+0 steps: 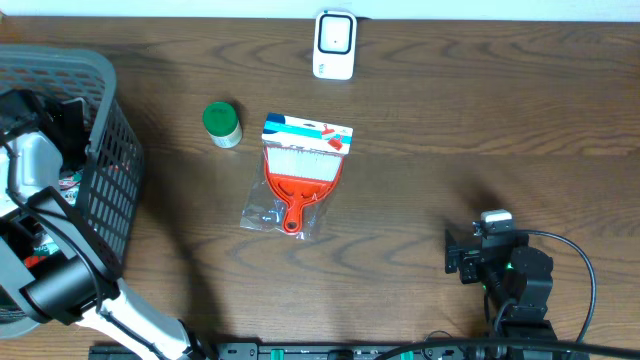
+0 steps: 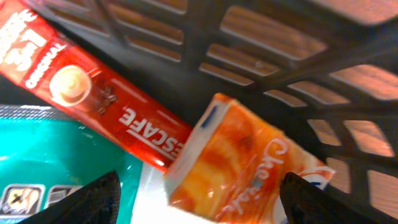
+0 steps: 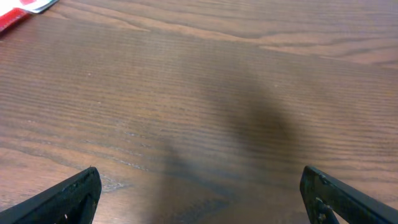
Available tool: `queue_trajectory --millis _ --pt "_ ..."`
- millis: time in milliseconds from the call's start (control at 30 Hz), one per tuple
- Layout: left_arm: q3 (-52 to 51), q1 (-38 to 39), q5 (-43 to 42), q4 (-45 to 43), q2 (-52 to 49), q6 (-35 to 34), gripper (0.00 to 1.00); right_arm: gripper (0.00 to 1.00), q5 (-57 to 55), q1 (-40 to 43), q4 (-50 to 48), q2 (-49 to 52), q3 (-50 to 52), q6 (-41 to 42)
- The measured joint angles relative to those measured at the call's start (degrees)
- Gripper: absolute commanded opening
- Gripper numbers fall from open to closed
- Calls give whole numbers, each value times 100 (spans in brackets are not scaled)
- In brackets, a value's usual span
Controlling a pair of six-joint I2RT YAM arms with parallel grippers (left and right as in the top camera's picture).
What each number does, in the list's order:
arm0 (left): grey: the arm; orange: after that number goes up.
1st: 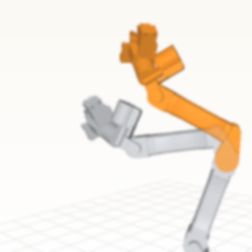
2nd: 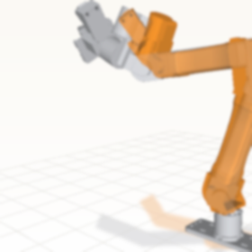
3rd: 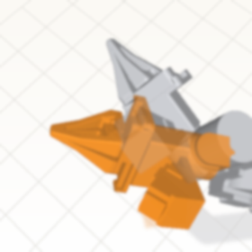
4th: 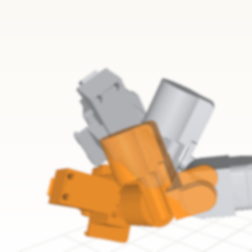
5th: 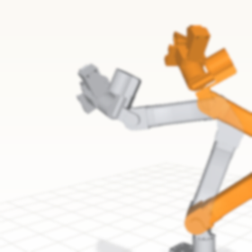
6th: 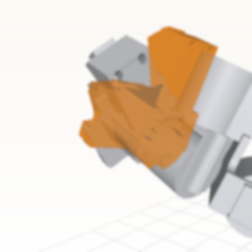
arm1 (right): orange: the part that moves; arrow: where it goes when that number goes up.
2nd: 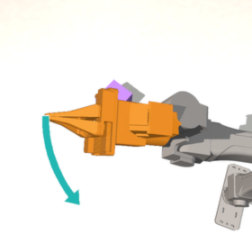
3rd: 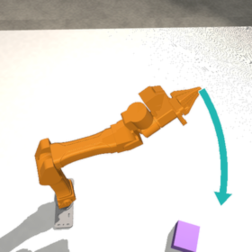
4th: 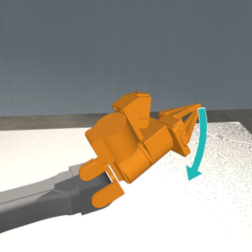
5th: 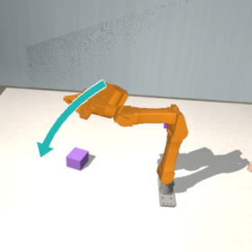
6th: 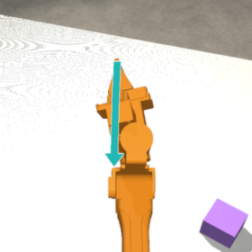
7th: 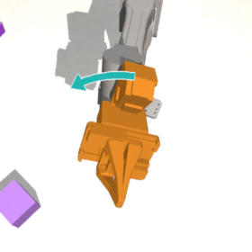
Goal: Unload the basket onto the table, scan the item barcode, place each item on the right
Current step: 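Move the left gripper back down into the basket, then grasp the small orange-and-white box in the basket with the left gripper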
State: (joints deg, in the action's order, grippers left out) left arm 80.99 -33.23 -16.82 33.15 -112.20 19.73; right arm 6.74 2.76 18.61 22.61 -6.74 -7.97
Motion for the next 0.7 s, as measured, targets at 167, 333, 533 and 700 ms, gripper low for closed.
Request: queue_trajectory --millis 167,333,533,700 --pt "0 -15 -243 -39 -4 4 82 99 -33 0 0 0 0 0" --pt "0 -17 -498 -37 -4 4 82 99 -39 0 0 0 0 0" --pt "0 -17 -800 -39 -4 4 82 99 -39 0 0 0 0 0" --pt "0 -17 -863 -39 -4 4 79 99 -39 0 0 0 0 0"
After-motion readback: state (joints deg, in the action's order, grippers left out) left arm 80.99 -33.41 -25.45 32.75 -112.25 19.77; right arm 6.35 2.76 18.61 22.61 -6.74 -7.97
